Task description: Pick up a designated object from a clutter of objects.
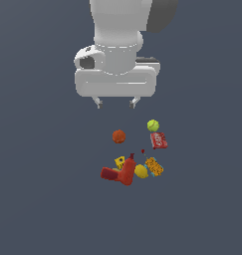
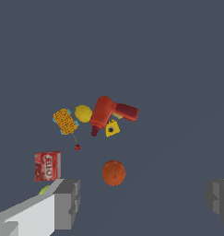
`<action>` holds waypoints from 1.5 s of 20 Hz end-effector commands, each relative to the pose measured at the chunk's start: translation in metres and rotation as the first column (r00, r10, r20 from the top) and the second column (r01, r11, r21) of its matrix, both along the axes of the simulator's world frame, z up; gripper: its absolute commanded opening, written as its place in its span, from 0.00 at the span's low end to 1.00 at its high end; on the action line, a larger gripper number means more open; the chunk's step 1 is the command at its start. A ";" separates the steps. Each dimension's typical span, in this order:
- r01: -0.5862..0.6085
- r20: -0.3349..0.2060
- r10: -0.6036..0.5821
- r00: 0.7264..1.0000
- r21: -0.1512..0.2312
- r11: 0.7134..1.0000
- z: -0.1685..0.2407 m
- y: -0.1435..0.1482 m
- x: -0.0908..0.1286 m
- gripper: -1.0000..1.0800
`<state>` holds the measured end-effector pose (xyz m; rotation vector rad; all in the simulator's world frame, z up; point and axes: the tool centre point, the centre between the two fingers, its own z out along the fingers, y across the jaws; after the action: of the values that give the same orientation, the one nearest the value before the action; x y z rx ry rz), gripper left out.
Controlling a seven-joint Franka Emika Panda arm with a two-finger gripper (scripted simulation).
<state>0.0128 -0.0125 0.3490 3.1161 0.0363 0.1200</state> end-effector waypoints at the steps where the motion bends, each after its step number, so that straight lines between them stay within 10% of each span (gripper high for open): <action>1: 0.002 -0.005 -0.002 1.000 0.002 1.000 -0.003 0.000 0.002 1.00; 30: 0.156 -0.292 -0.119 0.949 0.106 0.982 -0.203 0.035 0.070 1.00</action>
<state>0.0811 0.0201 0.1593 3.2175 -0.1764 -0.3161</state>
